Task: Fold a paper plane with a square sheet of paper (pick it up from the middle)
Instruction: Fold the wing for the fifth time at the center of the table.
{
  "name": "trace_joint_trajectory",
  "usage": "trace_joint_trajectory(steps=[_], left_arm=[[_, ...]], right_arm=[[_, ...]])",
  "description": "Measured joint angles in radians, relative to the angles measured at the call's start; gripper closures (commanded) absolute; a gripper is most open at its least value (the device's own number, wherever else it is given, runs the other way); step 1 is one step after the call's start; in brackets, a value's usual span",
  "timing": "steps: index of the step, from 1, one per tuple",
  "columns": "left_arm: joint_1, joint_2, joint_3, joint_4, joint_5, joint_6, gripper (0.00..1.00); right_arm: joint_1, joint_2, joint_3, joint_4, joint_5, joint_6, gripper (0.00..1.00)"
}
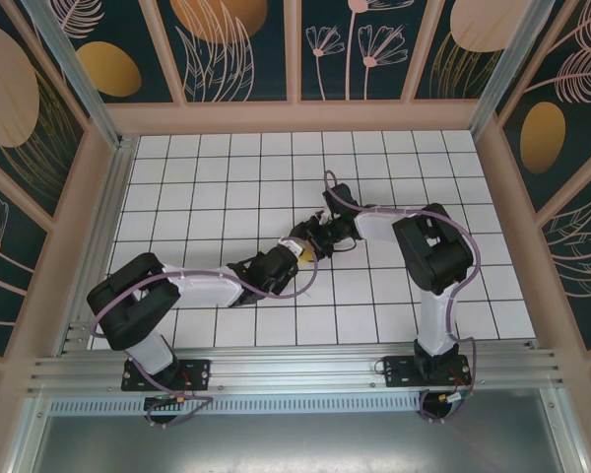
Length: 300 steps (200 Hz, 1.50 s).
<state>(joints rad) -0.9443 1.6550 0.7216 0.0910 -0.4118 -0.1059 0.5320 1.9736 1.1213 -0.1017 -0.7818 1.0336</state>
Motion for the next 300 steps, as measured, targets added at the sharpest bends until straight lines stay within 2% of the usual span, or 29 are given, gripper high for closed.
trace_joint_trajectory(steps=[40, 70, 82, 117, 161, 187, 206, 221, 269, 300], left_arm=[[-0.014, 0.007, 0.018, -0.002, -0.017, 0.01, 0.96], [-0.016, 0.009, 0.019, -0.002, -0.02, 0.013, 0.95], [-0.018, 0.01, 0.019, -0.002, -0.021, 0.013, 0.95], [-0.018, 0.014, 0.019, -0.002, -0.035, 0.013, 0.95], [-0.018, 0.018, 0.019, -0.002, -0.042, 0.008, 0.9], [-0.018, 0.018, 0.019, -0.002, -0.042, 0.0, 0.84], [-0.018, 0.018, 0.019, -0.002, -0.042, -0.003, 0.8], [-0.018, 0.018, 0.018, -0.002, -0.037, -0.011, 0.8], [-0.018, 0.016, -0.01, 0.003, -0.016, -0.038, 0.77], [-0.018, -0.008, -0.032, 0.002, -0.004, -0.063, 0.63]], right_arm=[[0.0, 0.0, 0.021, -0.012, 0.008, 0.0, 0.24], [0.0, 0.0, 0.031, -0.016, 0.016, 0.002, 0.21], [0.0, 0.0, 0.037, -0.02, 0.025, 0.002, 0.25], [0.0, 0.0, 0.042, -0.034, 0.048, 0.003, 0.47], [0.002, 0.0, 0.029, -0.037, 0.052, 0.011, 0.67], [0.003, 0.0, 0.023, -0.039, 0.056, 0.012, 0.67], [0.003, 0.0, 0.023, -0.039, 0.056, 0.012, 0.5], [0.002, 0.0, 0.023, -0.037, 0.056, 0.01, 0.48], [-0.001, 0.0, 0.023, -0.038, 0.055, -0.003, 0.66], [-0.003, 0.0, 0.023, -0.038, 0.057, -0.01, 0.79]])
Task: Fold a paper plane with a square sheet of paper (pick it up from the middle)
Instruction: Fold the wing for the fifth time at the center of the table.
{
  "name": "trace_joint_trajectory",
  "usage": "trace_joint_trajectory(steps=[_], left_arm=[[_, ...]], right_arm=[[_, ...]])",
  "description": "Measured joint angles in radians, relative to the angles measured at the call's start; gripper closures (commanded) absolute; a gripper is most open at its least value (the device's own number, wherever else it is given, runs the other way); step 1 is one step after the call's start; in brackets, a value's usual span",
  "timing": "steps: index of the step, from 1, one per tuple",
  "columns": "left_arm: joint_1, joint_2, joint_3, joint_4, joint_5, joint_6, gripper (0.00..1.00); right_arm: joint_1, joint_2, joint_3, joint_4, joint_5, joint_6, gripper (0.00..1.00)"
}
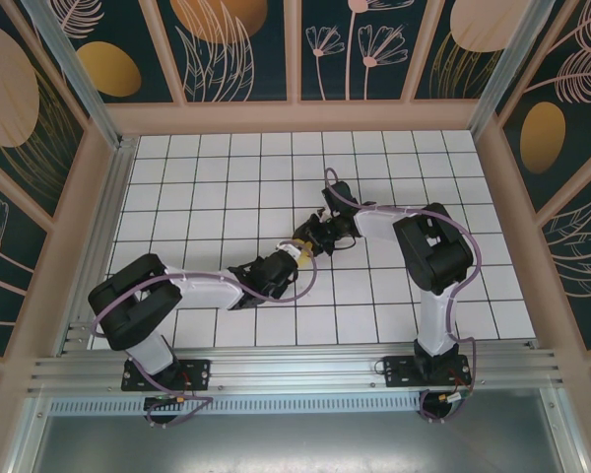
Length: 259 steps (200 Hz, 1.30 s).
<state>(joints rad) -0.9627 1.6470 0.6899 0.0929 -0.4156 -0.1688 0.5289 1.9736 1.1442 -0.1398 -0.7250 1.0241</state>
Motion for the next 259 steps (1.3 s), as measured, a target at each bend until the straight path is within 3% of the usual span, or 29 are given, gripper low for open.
trace_joint_trajectory(steps=[24, 72, 129, 164, 199, 244, 259], left_arm=[[0.0, -0.055, -0.018, 0.0, 0.027, -0.04, 0.5], [0.002, -0.207, -0.058, -0.001, 0.099, -0.205, 0.35], [0.113, -0.292, -0.15, 0.076, 0.272, -0.526, 0.35], [0.164, -0.36, -0.199, 0.144, 0.339, -0.652, 0.35], [0.172, -0.376, -0.229, 0.194, 0.402, -0.678, 0.4], [0.179, -0.375, -0.301, 0.187, 0.453, -0.647, 0.56], [0.179, -0.375, -0.301, 0.192, 0.461, -0.624, 0.57]], right_arm=[[-0.001, 0.0, 0.0, -0.003, 0.009, -0.005, 0.91], [-0.01, 0.016, -0.001, -0.01, 0.023, -0.063, 0.92], [-0.019, 0.047, 0.011, -0.033, 0.021, -0.235, 0.92], [-0.023, 0.056, 0.027, -0.047, 0.018, -0.316, 0.9], [-0.024, 0.056, 0.032, -0.053, 0.021, -0.347, 0.9], [-0.026, 0.066, 0.054, -0.082, 0.024, -0.385, 0.9], [-0.026, 0.072, 0.066, -0.098, 0.024, -0.399, 0.9]])
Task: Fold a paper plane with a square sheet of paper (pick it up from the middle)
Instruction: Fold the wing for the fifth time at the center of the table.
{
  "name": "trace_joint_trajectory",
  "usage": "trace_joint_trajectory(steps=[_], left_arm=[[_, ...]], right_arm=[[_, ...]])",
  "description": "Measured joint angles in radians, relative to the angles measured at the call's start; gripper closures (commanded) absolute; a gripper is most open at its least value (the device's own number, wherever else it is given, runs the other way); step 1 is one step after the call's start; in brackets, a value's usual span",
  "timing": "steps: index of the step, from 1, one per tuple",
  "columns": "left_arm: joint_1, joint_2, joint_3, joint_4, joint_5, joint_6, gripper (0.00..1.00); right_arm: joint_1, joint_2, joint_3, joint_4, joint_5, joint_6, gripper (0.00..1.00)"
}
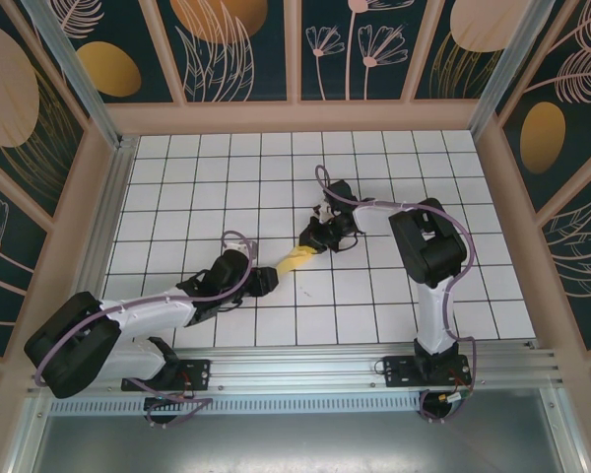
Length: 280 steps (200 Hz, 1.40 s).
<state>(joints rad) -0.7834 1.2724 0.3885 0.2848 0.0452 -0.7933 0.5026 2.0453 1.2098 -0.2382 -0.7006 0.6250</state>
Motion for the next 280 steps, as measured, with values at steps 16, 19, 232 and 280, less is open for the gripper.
trace_joint_trajectory(steps=[16, 19, 232, 280], left_arm=[[0.0, 0.0, 0.0, 0.004, 0.003, 0.042, 0.57], [0.0, 0.0, 0.0, 0.004, 0.003, 0.049, 0.57], [0.0, 0.217, 0.169, -0.088, -0.001, 0.41, 0.77], [0.0, 0.218, 0.172, -0.095, -0.006, 0.429, 0.59]], right_arm=[[0.0, 0.005, 0.014, -0.02, 0.001, -0.018, 0.9], [0.0, 0.007, 0.018, -0.024, 0.001, -0.021, 0.9], [-0.006, 0.035, 0.063, -0.076, -0.026, -0.051, 0.93], [-0.008, 0.038, 0.064, -0.077, -0.03, -0.051, 0.94]])
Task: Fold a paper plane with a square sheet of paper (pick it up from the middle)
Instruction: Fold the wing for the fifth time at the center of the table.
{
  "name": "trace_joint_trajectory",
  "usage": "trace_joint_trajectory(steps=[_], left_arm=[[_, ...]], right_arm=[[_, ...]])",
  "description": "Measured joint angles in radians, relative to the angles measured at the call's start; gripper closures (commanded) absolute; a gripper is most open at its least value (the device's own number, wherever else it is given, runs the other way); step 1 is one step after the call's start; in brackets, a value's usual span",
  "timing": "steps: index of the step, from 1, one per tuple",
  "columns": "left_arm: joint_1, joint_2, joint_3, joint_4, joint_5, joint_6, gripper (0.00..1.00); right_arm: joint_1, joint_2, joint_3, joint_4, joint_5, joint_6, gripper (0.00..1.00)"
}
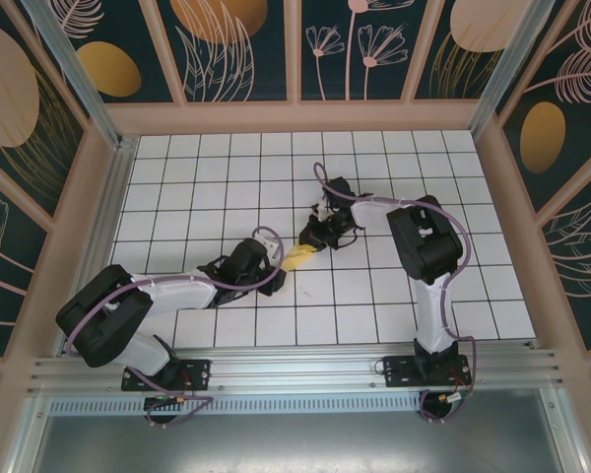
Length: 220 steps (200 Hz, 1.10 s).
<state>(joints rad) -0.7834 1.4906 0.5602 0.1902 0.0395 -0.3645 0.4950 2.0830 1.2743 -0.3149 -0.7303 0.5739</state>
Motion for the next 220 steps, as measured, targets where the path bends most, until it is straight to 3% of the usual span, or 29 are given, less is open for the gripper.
trace_joint_trajectory(steps=[35, 87, 129, 184, 201, 220], left_arm=[[0.0, -0.009, 0.029, -0.038, -0.021, 0.021, 0.6], [0.0, -0.008, 0.098, -0.099, -0.025, 0.075, 0.73], [0.0, 0.034, 0.135, -0.148, -0.025, 0.108, 0.72], [0.0, 0.055, 0.136, -0.172, -0.025, 0.129, 0.86], [0.0, 0.055, 0.136, -0.172, -0.025, 0.129, 0.88], [0.0, 0.059, 0.136, -0.172, -0.025, 0.13, 0.91]], right_arm=[[-0.002, 0.003, 0.001, 0.0, -0.005, 0.0, 0.94], [-0.005, 0.011, 0.007, -0.001, -0.023, 0.0, 0.94], [-0.005, 0.014, 0.01, -0.001, -0.03, 0.0, 0.95], [-0.005, 0.014, 0.011, -0.001, -0.031, 0.0, 0.95], [-0.005, 0.014, 0.011, -0.001, -0.031, 0.0, 0.91], [-0.009, 0.014, 0.017, -0.001, -0.046, 0.009, 0.77]])
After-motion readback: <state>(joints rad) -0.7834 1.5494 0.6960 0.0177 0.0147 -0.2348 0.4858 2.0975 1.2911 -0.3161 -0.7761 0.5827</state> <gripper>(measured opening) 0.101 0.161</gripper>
